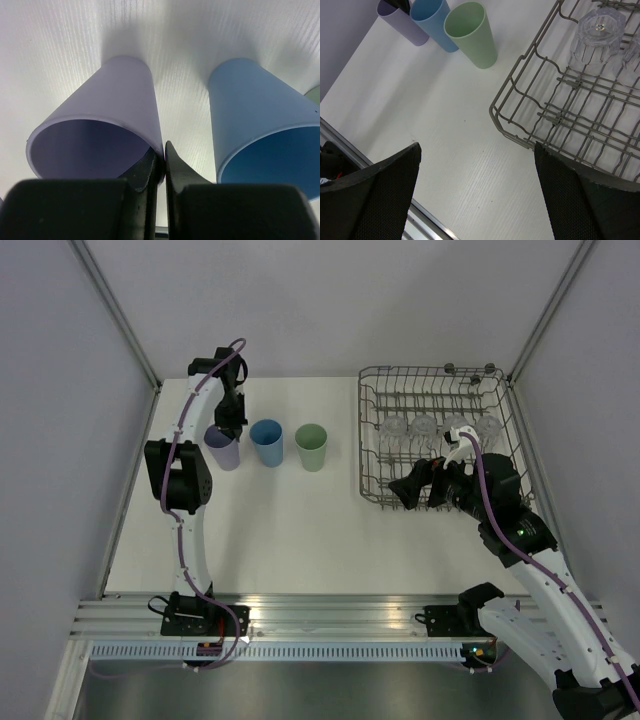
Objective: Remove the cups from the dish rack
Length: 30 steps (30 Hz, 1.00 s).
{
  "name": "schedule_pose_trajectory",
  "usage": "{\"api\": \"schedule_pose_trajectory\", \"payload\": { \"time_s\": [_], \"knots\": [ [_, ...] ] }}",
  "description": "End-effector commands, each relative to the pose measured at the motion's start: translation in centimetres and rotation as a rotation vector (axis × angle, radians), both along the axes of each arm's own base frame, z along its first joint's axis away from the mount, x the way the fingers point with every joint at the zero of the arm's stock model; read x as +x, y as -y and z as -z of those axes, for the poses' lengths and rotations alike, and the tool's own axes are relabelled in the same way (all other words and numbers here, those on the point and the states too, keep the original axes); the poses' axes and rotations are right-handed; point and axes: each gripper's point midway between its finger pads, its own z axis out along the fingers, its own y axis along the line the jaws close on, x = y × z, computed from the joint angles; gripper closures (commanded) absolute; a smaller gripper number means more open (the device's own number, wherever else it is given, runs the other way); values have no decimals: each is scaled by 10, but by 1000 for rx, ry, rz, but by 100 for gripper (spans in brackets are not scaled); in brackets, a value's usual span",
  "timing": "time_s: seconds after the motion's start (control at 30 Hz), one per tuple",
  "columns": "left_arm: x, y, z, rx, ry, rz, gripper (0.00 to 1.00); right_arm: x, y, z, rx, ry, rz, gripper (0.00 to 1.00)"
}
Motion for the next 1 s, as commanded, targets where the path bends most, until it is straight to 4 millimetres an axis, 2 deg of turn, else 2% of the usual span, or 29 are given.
{"api": "schedule_pose_trajectory", "payload": {
  "time_s": [0.0, 0.27, 0.3, 0.47, 0.67, 0.73, 0.77, 0.83, 0.97],
  "knots": [
    [-2, 0, 3, 9, -7, 39, 88, 0, -2, -6, -2, 28, -19, 2],
    [-1, 1, -17, -1, 42, 19, 67, 0, -3, -5, -3, 28, -24, 2],
    [-1, 1, -23, -3, 58, 18, 62, 0, -3, -5, -2, 26, -25, 2],
    [-1, 0, -42, -6, 104, 8, 53, -1, -3, -6, -4, 27, -29, 2],
    [-6, -3, -72, 1, 169, -5, 36, 2, -3, -5, -6, 19, -21, 2],
    [-11, -5, -88, -4, 205, -7, 5, 6, 0, -4, -5, 14, 14, 2],
    [-12, -4, -94, -8, 220, -5, 0, 8, 3, -4, -2, 13, 38, 2],
    [-16, 0, -105, -37, 245, 3, 0, 19, 17, -4, -3, 11, 151, 2],
    [-33, 1, -149, -66, 351, 4, 0, 32, 32, -6, 20, 13, 287, 2]
  ]
}}
